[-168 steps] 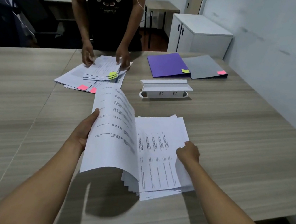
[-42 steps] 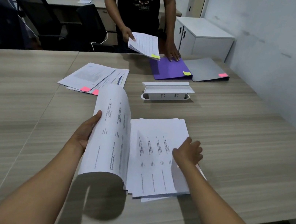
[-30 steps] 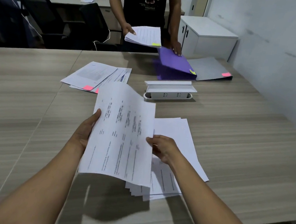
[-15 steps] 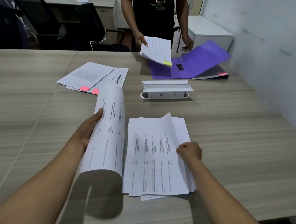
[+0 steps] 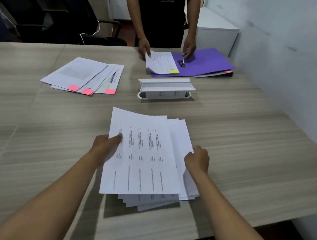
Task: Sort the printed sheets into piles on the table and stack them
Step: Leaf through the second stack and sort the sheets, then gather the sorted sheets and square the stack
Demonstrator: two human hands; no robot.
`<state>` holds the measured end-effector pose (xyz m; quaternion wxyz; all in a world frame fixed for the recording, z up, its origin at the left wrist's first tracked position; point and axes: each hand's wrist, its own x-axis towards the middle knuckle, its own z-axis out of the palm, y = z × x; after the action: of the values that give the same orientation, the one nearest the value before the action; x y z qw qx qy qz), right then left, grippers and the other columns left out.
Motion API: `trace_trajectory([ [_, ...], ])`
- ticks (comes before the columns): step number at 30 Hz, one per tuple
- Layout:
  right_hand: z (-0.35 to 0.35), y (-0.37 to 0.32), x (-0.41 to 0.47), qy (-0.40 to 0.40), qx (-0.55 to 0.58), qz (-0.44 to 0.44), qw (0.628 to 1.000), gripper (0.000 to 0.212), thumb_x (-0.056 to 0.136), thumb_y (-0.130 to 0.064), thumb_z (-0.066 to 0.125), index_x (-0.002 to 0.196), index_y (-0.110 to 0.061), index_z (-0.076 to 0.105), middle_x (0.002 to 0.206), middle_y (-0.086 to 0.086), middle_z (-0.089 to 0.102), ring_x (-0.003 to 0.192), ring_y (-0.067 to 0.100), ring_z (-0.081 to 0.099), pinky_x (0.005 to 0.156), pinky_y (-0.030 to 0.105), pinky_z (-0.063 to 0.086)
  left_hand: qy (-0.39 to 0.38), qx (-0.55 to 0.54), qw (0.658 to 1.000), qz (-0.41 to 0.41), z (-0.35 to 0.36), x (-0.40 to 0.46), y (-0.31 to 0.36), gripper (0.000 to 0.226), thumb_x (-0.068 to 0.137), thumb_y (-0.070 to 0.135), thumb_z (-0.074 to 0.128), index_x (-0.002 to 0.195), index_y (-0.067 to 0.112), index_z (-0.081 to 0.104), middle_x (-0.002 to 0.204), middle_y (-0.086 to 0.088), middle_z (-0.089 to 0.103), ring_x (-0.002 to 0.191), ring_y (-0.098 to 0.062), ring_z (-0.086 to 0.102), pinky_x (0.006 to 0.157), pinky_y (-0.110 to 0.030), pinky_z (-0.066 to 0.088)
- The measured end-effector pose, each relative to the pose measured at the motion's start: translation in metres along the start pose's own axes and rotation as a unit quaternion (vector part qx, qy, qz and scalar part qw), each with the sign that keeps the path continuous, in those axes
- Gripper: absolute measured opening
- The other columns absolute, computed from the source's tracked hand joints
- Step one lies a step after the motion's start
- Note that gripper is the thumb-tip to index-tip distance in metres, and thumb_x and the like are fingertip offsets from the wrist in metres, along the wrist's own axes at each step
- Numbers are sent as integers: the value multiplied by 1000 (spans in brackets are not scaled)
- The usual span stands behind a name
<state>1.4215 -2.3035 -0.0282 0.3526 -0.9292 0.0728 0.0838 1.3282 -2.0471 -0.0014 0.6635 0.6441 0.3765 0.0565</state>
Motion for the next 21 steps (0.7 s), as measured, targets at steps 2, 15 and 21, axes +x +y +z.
trace_trajectory([
  [2, -1, 8, 3, -6, -12, 5, 1000, 39, 93, -13, 40, 129, -3, 52, 133, 18, 48, 121, 35, 49, 97, 39, 44, 8, 19, 1000, 2, 10, 3, -16, 28, 89, 16, 65, 105, -7, 66, 99, -12, 66, 61, -9, 61, 43, -13, 47],
  [15, 15, 26, -1, -69, -107, 36, 991, 42, 85, -34, 54, 124, -19, 52, 133, 11, 37, 123, 34, 36, 101, 42, 37, 152, 336, 929, 18, 38, -1, -55, 53, 91, 37, 55, 121, -6, 53, 128, -27, 47, 118, -42, 46, 93, -44, 42],
  [21, 39, 13, -22, -71, -74, 1, 995, 36, 89, -21, 41, 121, -17, 56, 134, 11, 39, 120, 34, 37, 101, 39, 33, 170, 341, 924, -24, 56, -4, -52, 57, 88, 40, 57, 122, -5, 50, 131, -26, 42, 123, -41, 39, 99, -46, 40],
])
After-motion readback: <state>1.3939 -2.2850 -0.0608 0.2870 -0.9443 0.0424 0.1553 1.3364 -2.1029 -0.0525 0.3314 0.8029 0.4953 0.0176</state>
